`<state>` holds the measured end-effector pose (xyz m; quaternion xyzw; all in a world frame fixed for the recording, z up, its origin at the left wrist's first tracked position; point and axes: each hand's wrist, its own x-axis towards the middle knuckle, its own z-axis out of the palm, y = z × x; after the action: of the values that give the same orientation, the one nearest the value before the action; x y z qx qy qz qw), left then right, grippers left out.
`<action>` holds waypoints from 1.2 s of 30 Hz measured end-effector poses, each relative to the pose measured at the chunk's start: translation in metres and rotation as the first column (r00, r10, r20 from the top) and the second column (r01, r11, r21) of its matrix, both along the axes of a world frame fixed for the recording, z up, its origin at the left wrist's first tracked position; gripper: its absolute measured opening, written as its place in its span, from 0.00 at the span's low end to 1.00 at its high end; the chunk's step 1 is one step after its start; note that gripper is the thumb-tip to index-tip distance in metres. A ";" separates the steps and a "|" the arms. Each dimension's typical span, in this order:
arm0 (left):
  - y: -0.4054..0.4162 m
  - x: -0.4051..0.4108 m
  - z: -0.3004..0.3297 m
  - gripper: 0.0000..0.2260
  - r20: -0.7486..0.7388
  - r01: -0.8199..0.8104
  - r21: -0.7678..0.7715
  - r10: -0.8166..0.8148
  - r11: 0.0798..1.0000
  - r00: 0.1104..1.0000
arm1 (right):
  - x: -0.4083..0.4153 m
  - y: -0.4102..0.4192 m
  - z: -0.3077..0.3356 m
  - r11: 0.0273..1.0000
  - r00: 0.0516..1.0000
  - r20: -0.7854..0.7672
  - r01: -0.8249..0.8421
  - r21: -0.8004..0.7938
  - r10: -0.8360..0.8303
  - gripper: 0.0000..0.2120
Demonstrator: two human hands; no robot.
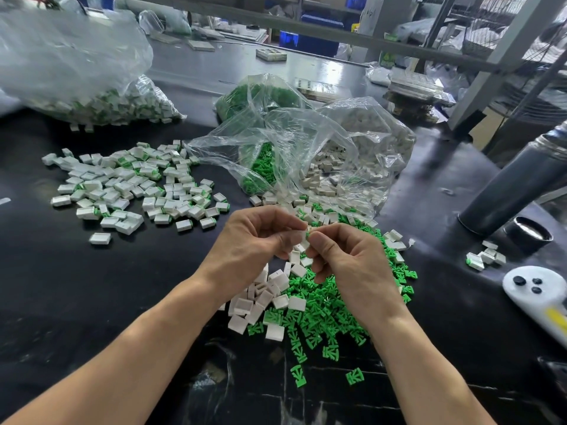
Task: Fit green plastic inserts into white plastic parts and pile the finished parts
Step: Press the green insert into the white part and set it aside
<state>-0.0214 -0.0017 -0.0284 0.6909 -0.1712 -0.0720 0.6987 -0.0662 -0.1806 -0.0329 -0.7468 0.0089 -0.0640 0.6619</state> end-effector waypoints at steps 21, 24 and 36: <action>-0.003 -0.006 0.001 0.10 0.044 -0.067 0.069 0.064 0.995 0.997 | -0.003 0.005 -0.002 0.977 0.999 -0.001 0.040 -0.211 -0.042 0.06; -0.003 -0.007 0.002 0.10 0.043 -0.064 0.088 0.060 0.994 0.997 | -0.005 0.006 -0.001 0.966 0.999 0.010 0.051 -0.253 -0.051 0.07; -0.005 -0.006 0.002 0.07 -0.029 -0.074 0.055 0.075 0.996 0.997 | -0.004 0.012 0.001 0.993 0.996 -0.005 0.087 -0.083 -0.087 0.08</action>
<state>-0.0274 -0.0065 -0.0265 0.7143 -0.1325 -0.0612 0.6844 -0.0703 -0.1683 -0.0322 -0.7726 0.0417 -0.0898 0.6271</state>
